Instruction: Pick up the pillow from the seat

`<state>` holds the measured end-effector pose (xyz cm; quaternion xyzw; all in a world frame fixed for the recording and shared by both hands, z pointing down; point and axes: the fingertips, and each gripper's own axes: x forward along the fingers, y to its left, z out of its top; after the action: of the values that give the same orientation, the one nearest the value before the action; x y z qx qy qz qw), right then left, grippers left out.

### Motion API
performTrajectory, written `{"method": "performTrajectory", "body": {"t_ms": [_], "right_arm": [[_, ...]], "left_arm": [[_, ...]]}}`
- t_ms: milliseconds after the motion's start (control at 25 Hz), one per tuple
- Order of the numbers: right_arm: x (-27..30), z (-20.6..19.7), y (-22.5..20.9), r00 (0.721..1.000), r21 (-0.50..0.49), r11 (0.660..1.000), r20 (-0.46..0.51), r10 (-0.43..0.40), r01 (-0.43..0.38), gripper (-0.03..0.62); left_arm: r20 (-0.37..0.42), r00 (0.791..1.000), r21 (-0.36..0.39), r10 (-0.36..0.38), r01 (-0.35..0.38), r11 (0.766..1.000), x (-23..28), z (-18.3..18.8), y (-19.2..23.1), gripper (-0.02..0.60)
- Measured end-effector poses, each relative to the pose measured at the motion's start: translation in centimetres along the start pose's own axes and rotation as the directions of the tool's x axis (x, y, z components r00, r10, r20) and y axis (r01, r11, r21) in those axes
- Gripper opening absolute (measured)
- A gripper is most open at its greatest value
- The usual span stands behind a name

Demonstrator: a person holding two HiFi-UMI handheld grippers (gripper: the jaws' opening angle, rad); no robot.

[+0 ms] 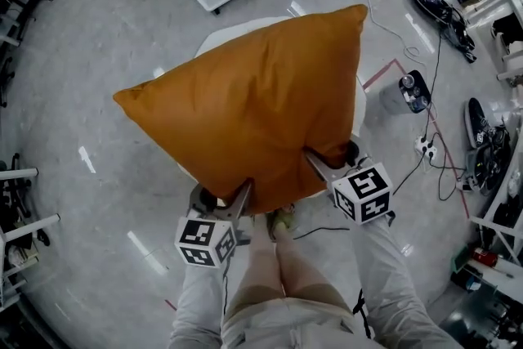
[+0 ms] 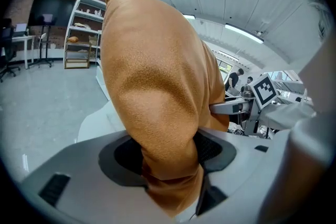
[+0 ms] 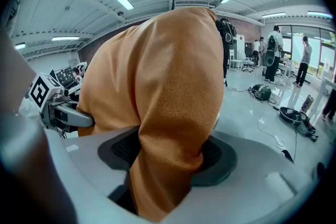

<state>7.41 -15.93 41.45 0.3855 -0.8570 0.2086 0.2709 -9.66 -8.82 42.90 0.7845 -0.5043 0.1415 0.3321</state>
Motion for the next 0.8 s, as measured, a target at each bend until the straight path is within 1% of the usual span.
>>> {"method": "performTrajectory", "body": {"t_ms": [200, 480, 640, 800], "right_arm": [[-4.0, 1.5, 1.9, 1.000, -0.017, 1.000, 0.015, -0.001, 0.002, 0.270], [-7.9, 2.5, 3.5, 0.999, -0.037, 0.999, 0.043, -0.005, 0.007, 0.270], [-9.6, 3.3, 4.6, 0.998, -0.028, 0.999, 0.062, -0.013, 0.015, 0.270], [-11.0, 4.6, 5.5, 0.997, -0.035, 0.999, 0.069, -0.022, 0.025, 0.270]], "left_arm": [[0.015, 1.000, 0.003, -0.002, 0.002, 1.000, -3.7, 1.1, -2.4, 0.270], [0.043, 0.999, 0.010, -0.002, 0.002, 1.000, -7.0, 1.7, -4.8, 0.272], [0.054, 0.999, 0.028, -0.005, 0.004, 1.000, -8.9, 2.6, -5.6, 0.272], [0.069, 0.998, 0.031, -0.012, 0.010, 0.999, -10.4, 3.7, -6.1, 0.272]]}}
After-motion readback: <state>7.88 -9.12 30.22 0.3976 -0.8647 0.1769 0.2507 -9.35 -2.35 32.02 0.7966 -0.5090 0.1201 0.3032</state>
